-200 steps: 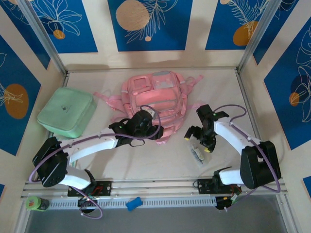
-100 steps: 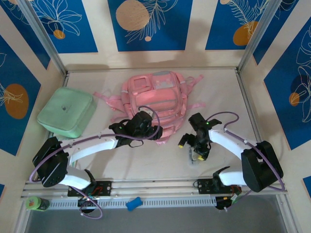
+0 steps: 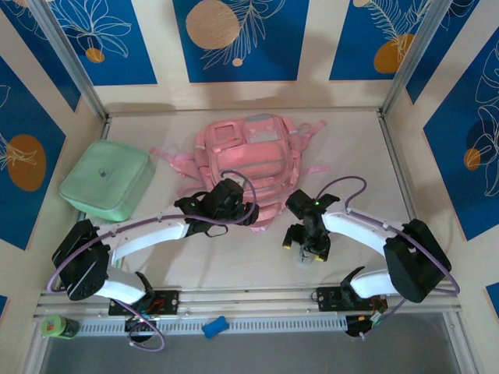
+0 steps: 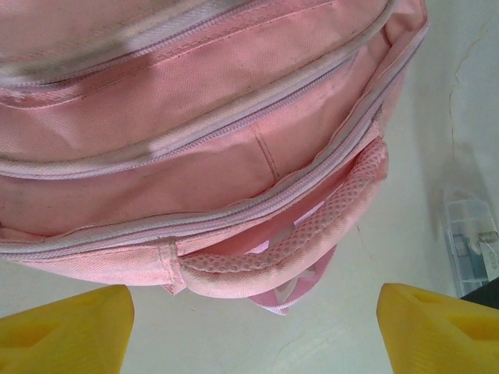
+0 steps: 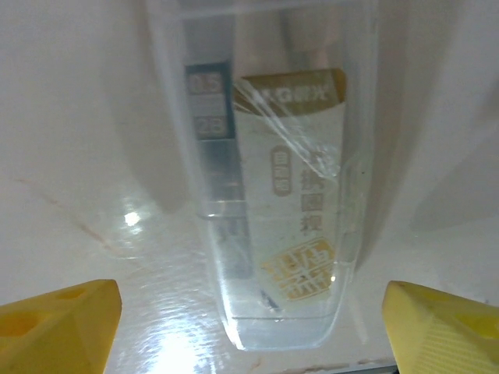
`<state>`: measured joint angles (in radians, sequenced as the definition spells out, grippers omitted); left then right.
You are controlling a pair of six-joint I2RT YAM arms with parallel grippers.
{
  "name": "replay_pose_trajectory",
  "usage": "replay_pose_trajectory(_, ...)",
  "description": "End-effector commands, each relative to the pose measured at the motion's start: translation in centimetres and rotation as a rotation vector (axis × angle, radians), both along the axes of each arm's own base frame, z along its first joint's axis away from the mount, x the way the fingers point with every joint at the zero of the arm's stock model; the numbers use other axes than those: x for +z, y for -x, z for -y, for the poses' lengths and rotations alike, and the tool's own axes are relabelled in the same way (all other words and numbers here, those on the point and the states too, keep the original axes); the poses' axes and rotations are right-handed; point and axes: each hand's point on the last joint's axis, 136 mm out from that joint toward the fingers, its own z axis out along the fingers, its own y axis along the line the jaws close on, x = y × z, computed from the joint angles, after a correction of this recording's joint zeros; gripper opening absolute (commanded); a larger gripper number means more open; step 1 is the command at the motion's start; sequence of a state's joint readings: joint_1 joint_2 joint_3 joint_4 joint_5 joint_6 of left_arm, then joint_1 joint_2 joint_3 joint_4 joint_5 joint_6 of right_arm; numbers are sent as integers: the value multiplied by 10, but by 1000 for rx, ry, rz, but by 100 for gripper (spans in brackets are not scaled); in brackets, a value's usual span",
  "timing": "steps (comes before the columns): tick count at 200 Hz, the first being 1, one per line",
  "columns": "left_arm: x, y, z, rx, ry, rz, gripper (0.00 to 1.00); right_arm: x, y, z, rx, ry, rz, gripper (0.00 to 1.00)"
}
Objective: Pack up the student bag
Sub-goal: Rotate the loose stationery at the bottom-right of the table, then pick up the loose stationery from the bottom-right of the table.
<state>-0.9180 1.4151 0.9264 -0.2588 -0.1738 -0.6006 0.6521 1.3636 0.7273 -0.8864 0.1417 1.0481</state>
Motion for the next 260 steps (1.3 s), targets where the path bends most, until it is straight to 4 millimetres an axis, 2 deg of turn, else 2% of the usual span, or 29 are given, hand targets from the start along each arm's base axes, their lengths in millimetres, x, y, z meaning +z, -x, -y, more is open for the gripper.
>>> replay_pose_trajectory(1,10,-4,-6,12,-3,27,81,-5,3,8,10,73,-16,86)
replay_pose_trajectory(14,11,-5,-6,12,-4,29,81,-11,1,3,17,52,-20,82)
replay_pose_trajectory(81,10,-4,-14,29,-16,30,83,-21,-1,4,58,76,-32,66)
replay_pose_trajectory(99,10,-4,-14,32,-19,31,83,-22,-2,3,58,65,-31,61)
replay_pose_trajectory(170,13,-6,-20,40,-33,43,85,-18,-3,1,74,48,-14,49)
replay_pose_trajectory(194,24,-11,-25,31,-72,89,85,-13,-5,0,76,30,3,47)
replay_pose_trajectory(231,46,-30,-35,-46,-226,213,90,1,-9,2,72,-6,36,46)
replay_pose_trajectory(260,52,-45,-26,-202,-357,290,93,16,-15,8,51,-41,69,46)
